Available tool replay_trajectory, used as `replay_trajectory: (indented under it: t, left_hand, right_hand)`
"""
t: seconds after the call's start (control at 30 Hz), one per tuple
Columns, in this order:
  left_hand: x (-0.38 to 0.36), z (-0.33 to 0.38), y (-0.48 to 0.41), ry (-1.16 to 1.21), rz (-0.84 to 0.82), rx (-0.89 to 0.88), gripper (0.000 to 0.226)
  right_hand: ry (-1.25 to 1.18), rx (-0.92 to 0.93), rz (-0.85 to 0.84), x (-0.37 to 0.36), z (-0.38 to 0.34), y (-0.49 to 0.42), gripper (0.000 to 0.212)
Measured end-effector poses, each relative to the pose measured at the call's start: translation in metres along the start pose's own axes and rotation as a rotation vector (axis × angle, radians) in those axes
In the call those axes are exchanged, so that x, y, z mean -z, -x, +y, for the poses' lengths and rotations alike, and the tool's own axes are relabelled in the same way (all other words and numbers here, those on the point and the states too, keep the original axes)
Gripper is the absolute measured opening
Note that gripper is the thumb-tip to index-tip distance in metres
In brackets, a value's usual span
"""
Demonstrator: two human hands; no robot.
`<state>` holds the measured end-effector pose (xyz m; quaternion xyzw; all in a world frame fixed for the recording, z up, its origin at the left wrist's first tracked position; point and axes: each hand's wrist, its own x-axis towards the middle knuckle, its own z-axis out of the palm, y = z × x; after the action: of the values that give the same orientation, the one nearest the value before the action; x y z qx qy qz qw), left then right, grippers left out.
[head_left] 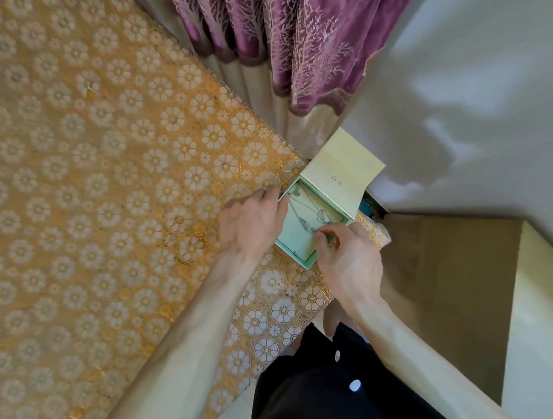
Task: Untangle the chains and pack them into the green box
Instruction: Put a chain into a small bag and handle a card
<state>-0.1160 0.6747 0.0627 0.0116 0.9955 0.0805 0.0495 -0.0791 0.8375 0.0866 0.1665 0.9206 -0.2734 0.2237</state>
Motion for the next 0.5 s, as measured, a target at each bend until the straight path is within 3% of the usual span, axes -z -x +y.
replay_trajectory:
  t: [0.1, 0.3, 0.5]
  left_hand:
    - [0.0003, 0.0016, -0.0021, -0.053, 0.051, -0.015, 0.025]
    - [0.0054, 0.0043, -0.0002, 0.020, -0.020, 0.007, 0.025]
    - [0.0054, 0.0026, 0.0030, 0.019, -0.330, -0.022, 0.081]
  right_hand:
    - [0.013, 0.006, 0.018, -0.0048, 0.0023, 0.0028, 0.020]
    - [0.017, 0.036, 0.053, -0.0097, 0.0033, 0.0043, 0.014]
    - [-0.017, 0.038, 0.026, -0.0098, 0.0061, 0.0016, 0.010]
